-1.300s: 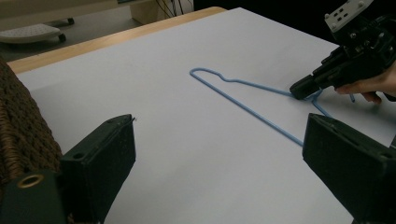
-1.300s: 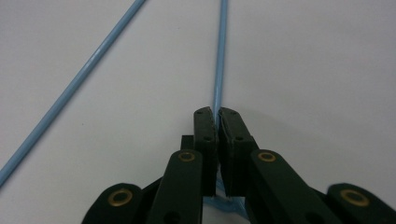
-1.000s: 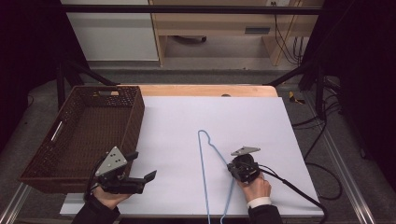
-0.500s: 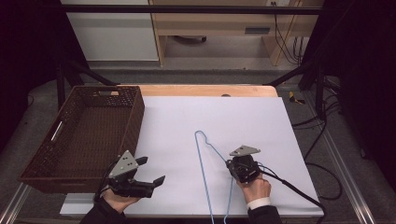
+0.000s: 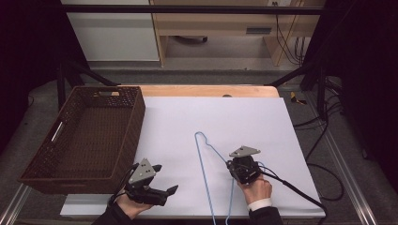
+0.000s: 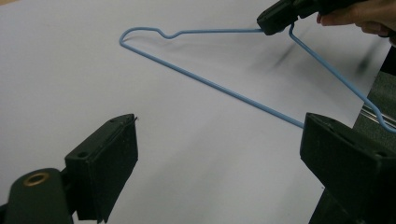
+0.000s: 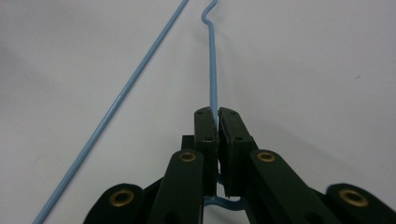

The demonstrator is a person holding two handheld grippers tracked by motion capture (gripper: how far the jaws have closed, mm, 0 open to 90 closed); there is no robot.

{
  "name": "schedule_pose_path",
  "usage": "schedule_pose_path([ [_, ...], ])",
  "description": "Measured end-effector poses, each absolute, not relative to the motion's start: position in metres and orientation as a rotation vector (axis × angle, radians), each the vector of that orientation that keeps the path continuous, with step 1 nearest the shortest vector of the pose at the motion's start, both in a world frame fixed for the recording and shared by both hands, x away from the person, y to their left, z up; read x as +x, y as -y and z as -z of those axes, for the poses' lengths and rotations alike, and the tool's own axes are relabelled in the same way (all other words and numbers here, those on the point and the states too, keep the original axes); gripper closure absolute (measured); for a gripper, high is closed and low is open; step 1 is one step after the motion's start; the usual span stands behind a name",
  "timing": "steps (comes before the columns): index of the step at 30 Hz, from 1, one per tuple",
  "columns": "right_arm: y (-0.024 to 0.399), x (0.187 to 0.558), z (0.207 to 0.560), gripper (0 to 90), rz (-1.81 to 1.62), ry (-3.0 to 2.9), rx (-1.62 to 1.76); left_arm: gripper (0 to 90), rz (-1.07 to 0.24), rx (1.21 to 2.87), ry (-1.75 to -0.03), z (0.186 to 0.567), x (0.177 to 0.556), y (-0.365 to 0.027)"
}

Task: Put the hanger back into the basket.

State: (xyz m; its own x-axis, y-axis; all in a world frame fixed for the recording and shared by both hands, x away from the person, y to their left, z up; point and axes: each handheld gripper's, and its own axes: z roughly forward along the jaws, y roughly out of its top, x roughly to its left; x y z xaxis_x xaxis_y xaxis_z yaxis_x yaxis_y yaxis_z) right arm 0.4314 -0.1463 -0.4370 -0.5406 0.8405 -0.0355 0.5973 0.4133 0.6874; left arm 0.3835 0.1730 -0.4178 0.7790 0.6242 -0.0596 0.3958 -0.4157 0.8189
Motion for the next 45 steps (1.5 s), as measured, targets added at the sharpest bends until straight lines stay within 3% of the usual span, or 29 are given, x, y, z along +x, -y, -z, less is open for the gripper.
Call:
schedule_pose_path([
  [13, 0.146, 0.431, 0.437, 87.3, -0.897, -2.304, 1.224, 13.0, -0.28, 2.123, -0.668, 0.421, 0.382, -0.139],
  [34, 0.147, 0.432, 0.436, 87.3, -0.908, -2.321, 1.21, 14.9, -0.419, 2.34, -0.345, 0.415, 0.453, -0.08],
  [45, 0.148, 0.432, 0.436, 87.3, -0.919, -2.333, 1.194, 16.1, -0.459, 2.393, -0.262, 0.418, 0.483, -0.062],
])
